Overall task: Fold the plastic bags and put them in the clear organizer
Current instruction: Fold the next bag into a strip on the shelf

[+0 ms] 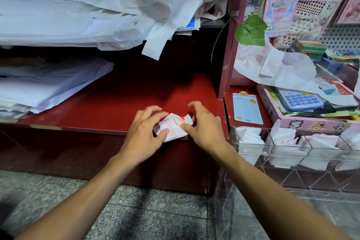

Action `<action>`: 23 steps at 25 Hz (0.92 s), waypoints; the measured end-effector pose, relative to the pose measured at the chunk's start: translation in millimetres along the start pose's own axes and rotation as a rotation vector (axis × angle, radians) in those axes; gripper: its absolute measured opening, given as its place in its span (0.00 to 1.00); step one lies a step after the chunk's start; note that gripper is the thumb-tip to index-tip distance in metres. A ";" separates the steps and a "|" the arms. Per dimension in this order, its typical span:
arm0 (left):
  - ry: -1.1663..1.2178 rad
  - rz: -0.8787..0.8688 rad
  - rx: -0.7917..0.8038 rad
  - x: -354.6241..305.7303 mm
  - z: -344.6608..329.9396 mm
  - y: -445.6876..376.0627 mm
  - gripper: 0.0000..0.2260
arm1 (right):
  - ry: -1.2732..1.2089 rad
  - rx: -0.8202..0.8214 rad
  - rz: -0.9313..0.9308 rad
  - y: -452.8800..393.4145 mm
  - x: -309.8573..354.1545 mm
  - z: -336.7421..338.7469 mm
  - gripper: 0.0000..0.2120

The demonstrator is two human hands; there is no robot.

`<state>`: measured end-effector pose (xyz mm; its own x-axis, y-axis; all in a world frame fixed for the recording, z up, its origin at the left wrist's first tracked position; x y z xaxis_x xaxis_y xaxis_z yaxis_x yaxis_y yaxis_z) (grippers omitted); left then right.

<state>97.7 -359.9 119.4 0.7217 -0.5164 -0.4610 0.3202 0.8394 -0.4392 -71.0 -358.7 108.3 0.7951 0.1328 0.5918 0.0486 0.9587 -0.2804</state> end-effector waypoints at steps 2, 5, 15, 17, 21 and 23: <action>-0.071 -0.085 0.192 -5.6 -16.9 6.1 0.27 | 0.115 0.004 0.131 2.8 10.9 -3.2 0.17; -0.084 -0.135 0.273 -4.3 -26.8 12.9 0.28 | 0.143 0.106 0.221 7.8 13.9 -11.0 0.12; 0.140 0.151 0.190 12.2 -20.6 2.4 0.25 | 0.050 0.153 0.170 7.4 7.7 -10.0 0.20; 0.079 0.109 0.167 8.4 -21.0 0.0 0.21 | -0.039 0.135 0.198 7.8 11.3 -8.0 0.13; 0.115 0.056 0.145 1.2 -16.4 -3.5 0.04 | -0.069 0.128 0.254 11.0 16.4 -7.7 0.12; 0.140 0.038 0.151 -0.7 -14.9 -2.5 0.03 | -0.004 0.161 0.266 13.0 15.5 -7.2 0.21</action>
<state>87.3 -364.2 109.4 0.6461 -0.4937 -0.5822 0.3901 0.8691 -0.3041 -53.7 -346.0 108.4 0.7648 0.3854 0.5164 -0.2576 0.9175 -0.3032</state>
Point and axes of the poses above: each hand's wrist, its own y-axis away from the middle knuckle, its own z-axis out of the back of the hand, x = y × z, the point moved 10 cm from there along -y, towards the middle knuckle, and after that the axes turned 2 degrees about z, right-handed, at the moved point
